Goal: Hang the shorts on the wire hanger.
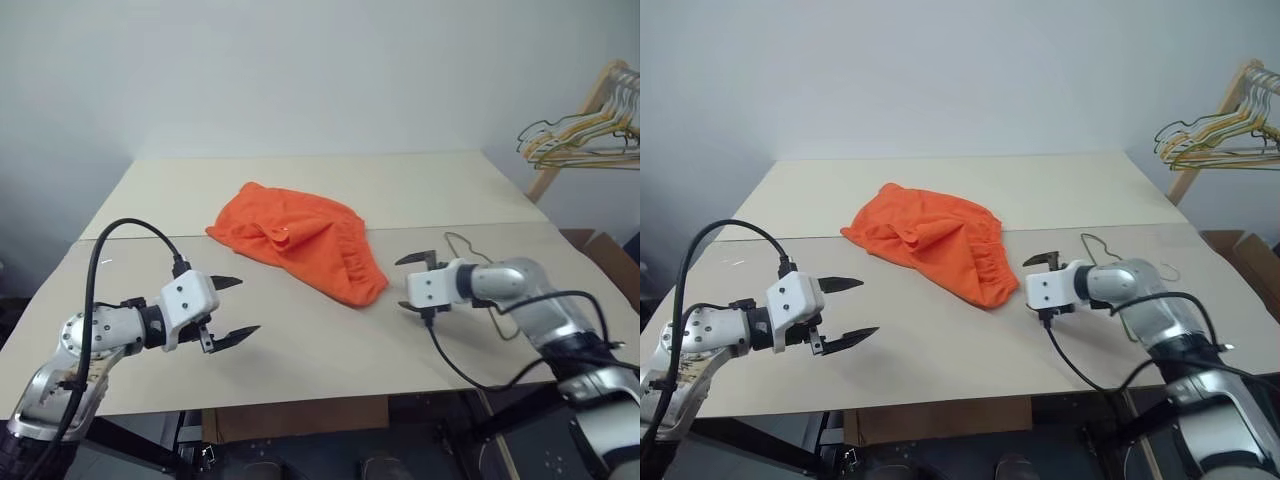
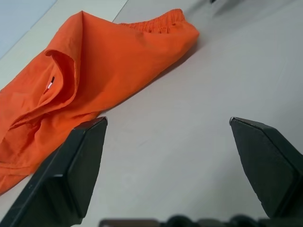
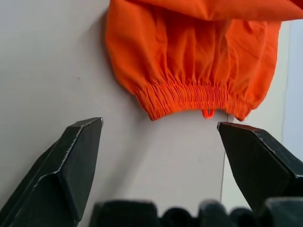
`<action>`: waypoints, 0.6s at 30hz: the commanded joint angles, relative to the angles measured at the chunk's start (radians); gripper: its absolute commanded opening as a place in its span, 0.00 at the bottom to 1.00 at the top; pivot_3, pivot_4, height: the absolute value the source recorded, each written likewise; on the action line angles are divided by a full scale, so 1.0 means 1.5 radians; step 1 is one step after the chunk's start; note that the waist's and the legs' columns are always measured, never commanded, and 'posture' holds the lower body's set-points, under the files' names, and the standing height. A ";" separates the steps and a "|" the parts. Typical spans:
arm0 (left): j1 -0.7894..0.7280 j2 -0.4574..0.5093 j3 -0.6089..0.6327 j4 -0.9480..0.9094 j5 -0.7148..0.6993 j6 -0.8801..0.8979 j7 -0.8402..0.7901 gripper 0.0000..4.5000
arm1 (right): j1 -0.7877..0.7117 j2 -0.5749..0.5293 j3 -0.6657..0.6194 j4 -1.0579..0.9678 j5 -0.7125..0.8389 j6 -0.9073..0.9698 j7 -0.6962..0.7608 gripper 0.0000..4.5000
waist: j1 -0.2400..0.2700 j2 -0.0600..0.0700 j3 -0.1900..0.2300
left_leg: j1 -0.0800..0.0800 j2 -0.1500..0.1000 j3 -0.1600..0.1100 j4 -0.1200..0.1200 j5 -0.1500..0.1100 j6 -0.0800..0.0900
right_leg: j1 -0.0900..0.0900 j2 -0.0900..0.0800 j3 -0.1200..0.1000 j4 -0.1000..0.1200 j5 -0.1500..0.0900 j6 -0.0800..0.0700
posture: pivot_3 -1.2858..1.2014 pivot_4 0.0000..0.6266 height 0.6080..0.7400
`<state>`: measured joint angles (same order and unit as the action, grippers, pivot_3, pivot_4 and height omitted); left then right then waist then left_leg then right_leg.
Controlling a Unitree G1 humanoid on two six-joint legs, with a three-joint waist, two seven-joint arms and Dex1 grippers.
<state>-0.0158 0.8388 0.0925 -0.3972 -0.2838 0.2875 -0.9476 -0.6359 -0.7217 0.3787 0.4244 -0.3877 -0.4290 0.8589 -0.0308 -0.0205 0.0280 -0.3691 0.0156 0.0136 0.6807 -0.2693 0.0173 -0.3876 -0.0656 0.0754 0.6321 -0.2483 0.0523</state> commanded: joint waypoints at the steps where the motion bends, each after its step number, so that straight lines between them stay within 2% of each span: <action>1: 0.002 0.004 0.010 -0.013 0.003 -0.014 0.004 1.00 | -0.048 0.019 0.024 0.068 -0.051 -0.072 -0.057 0.99 | -0.002 0.000 0.000 | 0.000 0.000 0.000 0.000 0.000 0.000 | 0.000 0.000 0.000 0.000 0.000 0.000 | 0.53 0.00 1.00; 6: 0.044 0.005 0.026 -0.033 0.009 -0.014 0.011 1.00 | -0.108 0.054 0.080 0.196 -0.144 -0.130 -0.156 0.99 | -0.005 0.000 0.000 | 0.000 0.000 -0.001 -0.001 0.000 0.000 | 0.000 -0.001 0.000 0.000 0.000 0.000 | 0.54 0.00 1.00; 9: 0.057 0.006 0.033 -0.040 0.009 -0.013 0.017 1.00 | -0.128 0.070 0.088 0.242 -0.153 -0.144 -0.180 0.87 | -0.004 0.000 0.000 | 0.000 0.000 -0.002 -0.001 0.000 0.000 | 0.000 -0.001 0.000 0.000 0.000 0.000 | 0.55 0.00 1.00; 15: 0.067 0.004 0.035 -0.046 0.008 -0.012 0.024 1.00 | -0.139 0.079 0.101 0.280 -0.159 -0.188 -0.199 0.41 | -0.004 0.000 0.000 | 0.001 -0.001 -0.006 -0.001 0.001 -0.001 | 0.000 -0.001 0.000 0.002 0.000 -0.001 | 0.55 0.00 1.00; 18: 0.046 -0.002 0.025 -0.030 0.017 -0.014 0.034 1.00 | -0.141 0.083 0.105 0.286 -0.163 -0.196 -0.203 0.16 | -0.005 0.000 0.000 | 0.001 -0.001 -0.006 -0.001 0.001 -0.001 | 0.000 -0.001 0.000 0.003 0.000 -0.001 | 0.54 0.00 1.00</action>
<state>0.0838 0.8350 0.1203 -0.4339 -0.2695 0.2836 -0.9117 -0.8090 -0.5981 0.5414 0.8583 -0.6292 -0.6987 0.5722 -0.0377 -0.0202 0.0282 -0.3676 0.0147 0.0045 0.6800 -0.2684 0.0157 -0.3878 -0.0665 0.0755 0.6376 -0.2480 0.0511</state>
